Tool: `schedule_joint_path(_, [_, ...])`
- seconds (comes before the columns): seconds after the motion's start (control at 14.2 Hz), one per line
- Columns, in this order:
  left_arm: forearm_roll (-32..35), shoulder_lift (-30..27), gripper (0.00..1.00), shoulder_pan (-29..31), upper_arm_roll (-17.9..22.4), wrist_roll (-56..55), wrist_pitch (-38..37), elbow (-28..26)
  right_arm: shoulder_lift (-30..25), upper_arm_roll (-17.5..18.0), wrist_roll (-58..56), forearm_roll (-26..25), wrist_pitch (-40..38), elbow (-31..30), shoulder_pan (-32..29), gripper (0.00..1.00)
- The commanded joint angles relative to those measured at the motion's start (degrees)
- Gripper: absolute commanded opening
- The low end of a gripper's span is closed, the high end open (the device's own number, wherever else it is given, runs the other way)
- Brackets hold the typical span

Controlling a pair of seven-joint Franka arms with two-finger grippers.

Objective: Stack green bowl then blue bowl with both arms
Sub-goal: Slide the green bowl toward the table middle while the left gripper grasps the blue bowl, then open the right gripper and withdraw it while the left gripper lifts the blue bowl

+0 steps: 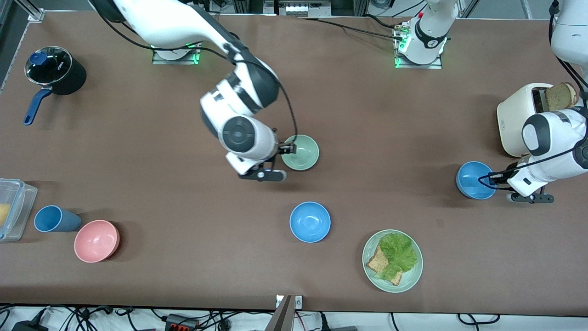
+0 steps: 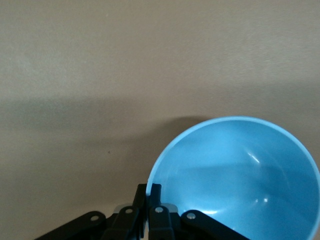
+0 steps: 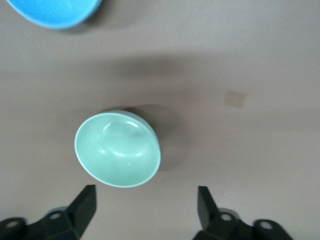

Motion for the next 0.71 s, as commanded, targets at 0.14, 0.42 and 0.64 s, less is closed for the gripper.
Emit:
schedule_joint_path(0.14, [0.5,-1.1,0.01,1.0,-4.3,1.1,-6.4,1.0,-4.8,0.6,-10.5,-6.4,-6.8,1.8,-11.0,1.00])
schedule_joint_path(0.42, [-3.8,-6.5,0.01,2.4,-9.9,1.0,-16.1,1.5,-8.2,0.6,-13.8,-12.6,-9.7,1.8,-18.2,1.00])
schedule_joint_path(0.64, [-8.8,-7.9,0.01,2.2,-14.7,1.1,-30.5,9.5,-10.2,0.6,-16.8,-12.2,-10.4,1.8,-23.1,1.00])
